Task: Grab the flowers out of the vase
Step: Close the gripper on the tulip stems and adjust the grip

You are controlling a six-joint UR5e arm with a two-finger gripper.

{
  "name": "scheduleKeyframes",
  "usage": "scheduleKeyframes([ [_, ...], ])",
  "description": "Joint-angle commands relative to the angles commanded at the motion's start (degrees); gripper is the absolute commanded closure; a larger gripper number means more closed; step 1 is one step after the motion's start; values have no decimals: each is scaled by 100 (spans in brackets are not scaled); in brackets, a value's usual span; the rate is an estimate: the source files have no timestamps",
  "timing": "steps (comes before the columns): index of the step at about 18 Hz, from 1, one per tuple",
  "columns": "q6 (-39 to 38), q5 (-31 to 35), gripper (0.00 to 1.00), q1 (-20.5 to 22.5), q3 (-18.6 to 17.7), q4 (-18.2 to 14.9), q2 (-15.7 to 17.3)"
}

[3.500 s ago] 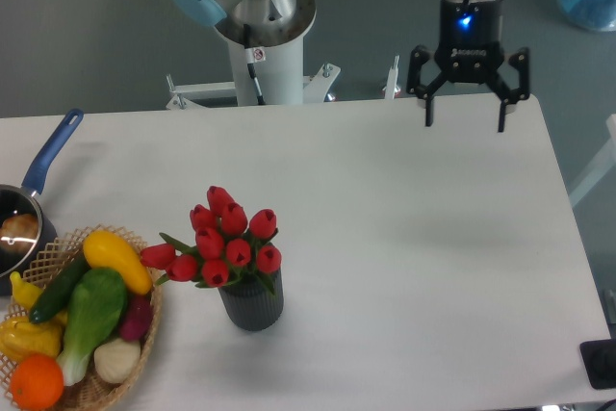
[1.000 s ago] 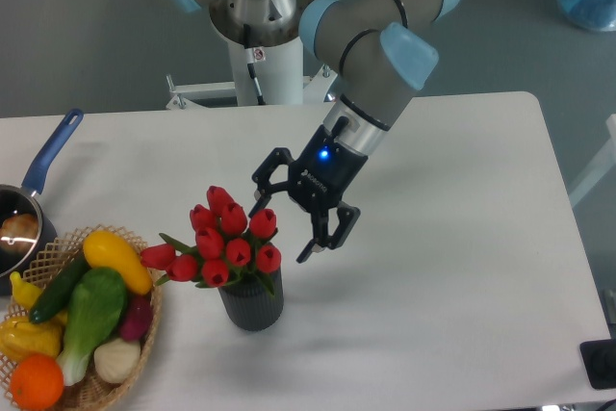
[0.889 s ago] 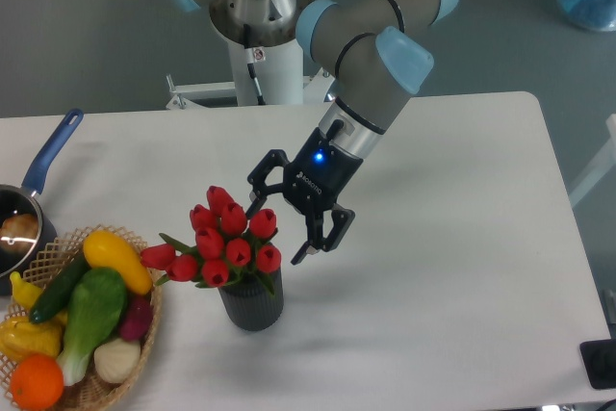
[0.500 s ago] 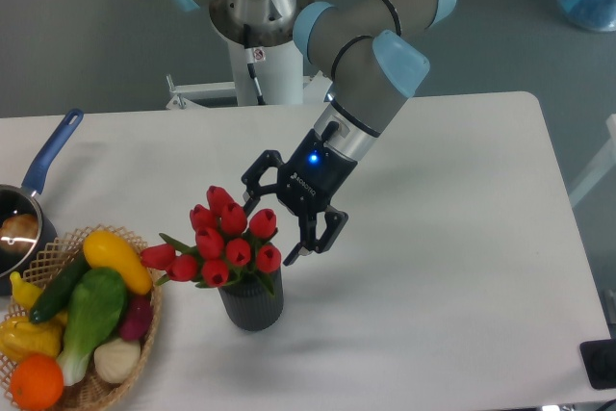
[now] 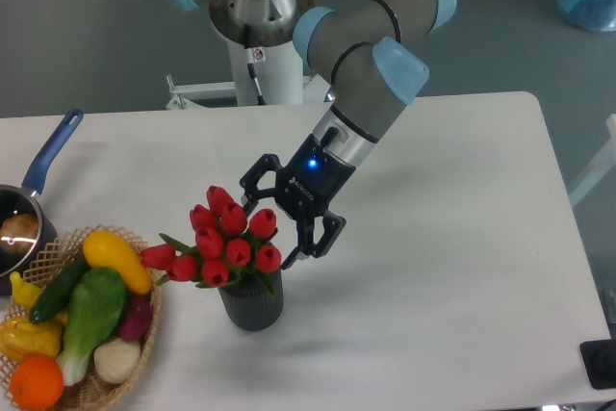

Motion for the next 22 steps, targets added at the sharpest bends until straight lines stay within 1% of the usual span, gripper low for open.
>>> scheduleKeyframes([
  [4,-9,9,0,-35,123,0,-132],
  [8,-9,9,0,-88,185,0,-193],
  [22,35,9,0,-193,89,-17,-176],
])
